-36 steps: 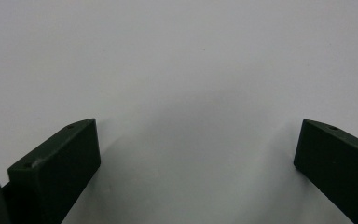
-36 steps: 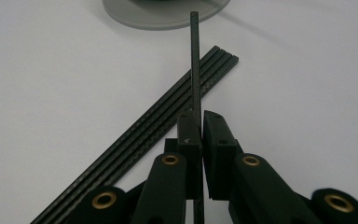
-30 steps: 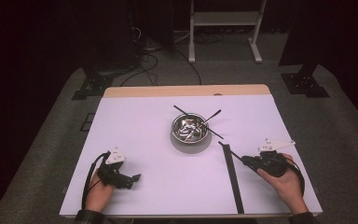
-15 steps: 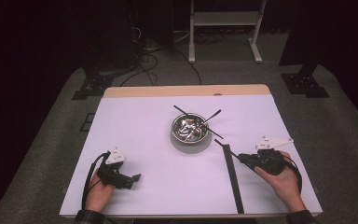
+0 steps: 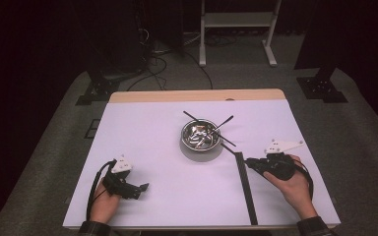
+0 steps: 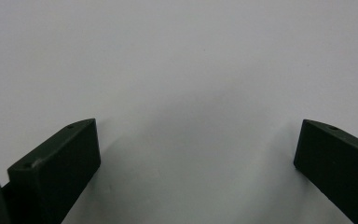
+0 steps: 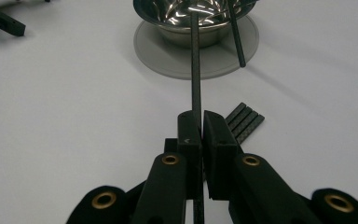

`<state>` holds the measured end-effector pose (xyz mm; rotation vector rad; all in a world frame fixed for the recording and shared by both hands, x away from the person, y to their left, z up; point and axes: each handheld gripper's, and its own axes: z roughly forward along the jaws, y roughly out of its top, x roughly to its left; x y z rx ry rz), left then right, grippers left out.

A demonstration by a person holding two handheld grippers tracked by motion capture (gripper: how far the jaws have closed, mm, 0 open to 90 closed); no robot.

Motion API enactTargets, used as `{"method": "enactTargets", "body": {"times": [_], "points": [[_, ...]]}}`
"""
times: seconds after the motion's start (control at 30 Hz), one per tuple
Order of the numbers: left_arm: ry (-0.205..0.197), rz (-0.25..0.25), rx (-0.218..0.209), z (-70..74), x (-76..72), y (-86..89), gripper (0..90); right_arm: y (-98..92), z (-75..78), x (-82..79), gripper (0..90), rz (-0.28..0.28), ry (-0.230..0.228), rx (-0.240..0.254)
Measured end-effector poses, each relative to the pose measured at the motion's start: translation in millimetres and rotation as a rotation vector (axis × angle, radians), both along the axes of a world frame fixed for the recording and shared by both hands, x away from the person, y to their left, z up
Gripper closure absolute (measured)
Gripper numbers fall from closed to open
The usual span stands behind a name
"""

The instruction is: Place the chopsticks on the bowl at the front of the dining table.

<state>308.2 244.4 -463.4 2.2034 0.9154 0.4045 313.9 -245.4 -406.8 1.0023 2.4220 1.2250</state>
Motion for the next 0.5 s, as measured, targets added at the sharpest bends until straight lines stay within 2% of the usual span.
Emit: {"method": "enactTargets", "body": {"times": [0.5], "points": [[0.000,0.000,0.001,0.1,-0.1,0.0,0.0,20.8,9.4,18.2,85.5,0.019,0.002,0.026]]}}
